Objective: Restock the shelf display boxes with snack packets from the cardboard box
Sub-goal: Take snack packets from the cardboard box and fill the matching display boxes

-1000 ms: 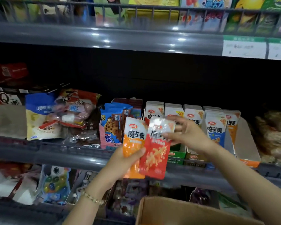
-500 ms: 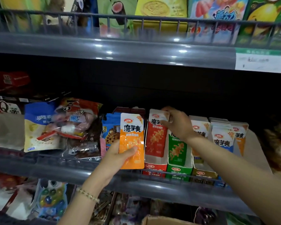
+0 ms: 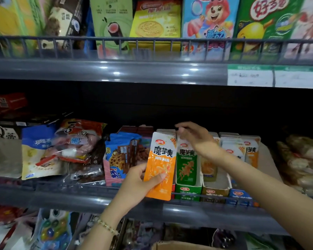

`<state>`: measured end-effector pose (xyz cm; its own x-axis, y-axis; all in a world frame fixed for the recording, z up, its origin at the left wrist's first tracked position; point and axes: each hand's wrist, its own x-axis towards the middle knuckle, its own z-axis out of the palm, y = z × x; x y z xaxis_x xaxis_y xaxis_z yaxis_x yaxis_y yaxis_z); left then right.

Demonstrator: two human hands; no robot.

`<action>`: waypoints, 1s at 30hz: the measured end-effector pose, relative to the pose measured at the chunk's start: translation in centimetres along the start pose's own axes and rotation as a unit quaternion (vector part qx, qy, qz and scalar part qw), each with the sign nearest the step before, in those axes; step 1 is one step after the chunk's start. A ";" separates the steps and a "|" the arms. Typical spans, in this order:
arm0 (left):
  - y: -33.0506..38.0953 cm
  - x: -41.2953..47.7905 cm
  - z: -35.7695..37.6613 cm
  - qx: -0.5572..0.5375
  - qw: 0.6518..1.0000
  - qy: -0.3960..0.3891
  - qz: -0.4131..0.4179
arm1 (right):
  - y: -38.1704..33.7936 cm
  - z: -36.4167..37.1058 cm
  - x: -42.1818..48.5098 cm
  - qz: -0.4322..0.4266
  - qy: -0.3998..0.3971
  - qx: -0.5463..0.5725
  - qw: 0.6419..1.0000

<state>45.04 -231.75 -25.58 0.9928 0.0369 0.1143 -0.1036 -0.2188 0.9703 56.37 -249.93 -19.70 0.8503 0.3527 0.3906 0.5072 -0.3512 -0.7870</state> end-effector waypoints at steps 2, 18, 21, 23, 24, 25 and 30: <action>1.0 0.0 1.6 0.017 0.999 -0.022 0.020 | -1.1 -2.5 -2.0 0.040 -0.070 0.085 0.993; 6.4 4.5 20.9 0.120 0.965 -0.176 0.153 | 4.0 -21.4 -11.1 0.150 0.013 0.080 0.985; 5.5 6.4 21.9 0.227 0.951 -0.139 0.159 | 5.1 -24.4 -10.9 0.113 0.118 0.058 0.985; 4.2 7.4 22.1 0.276 0.938 -0.153 0.146 | 6.1 -26.2 -9.8 0.083 0.210 0.041 0.973; 3.6 7.7 22.2 0.288 0.931 -0.172 0.143 | 6.5 -26.8 -9.0 0.071 0.233 0.019 0.970; 3.2 7.7 22.4 0.294 0.925 -0.193 0.144 | 7.0 -27.1 -8.1 0.063 0.231 -0.007 0.971; 1.8 8.4 23.0 0.347 0.890 -0.238 0.175 | 9.4 -24.4 -4.5 0.083 0.118 -0.167 0.975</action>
<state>54.60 -254.22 -27.78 0.8376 -0.5329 0.1201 -0.5131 -0.6920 0.5078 60.72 -275.96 -17.23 0.9130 0.0708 0.4018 0.3437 -0.6639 -0.6641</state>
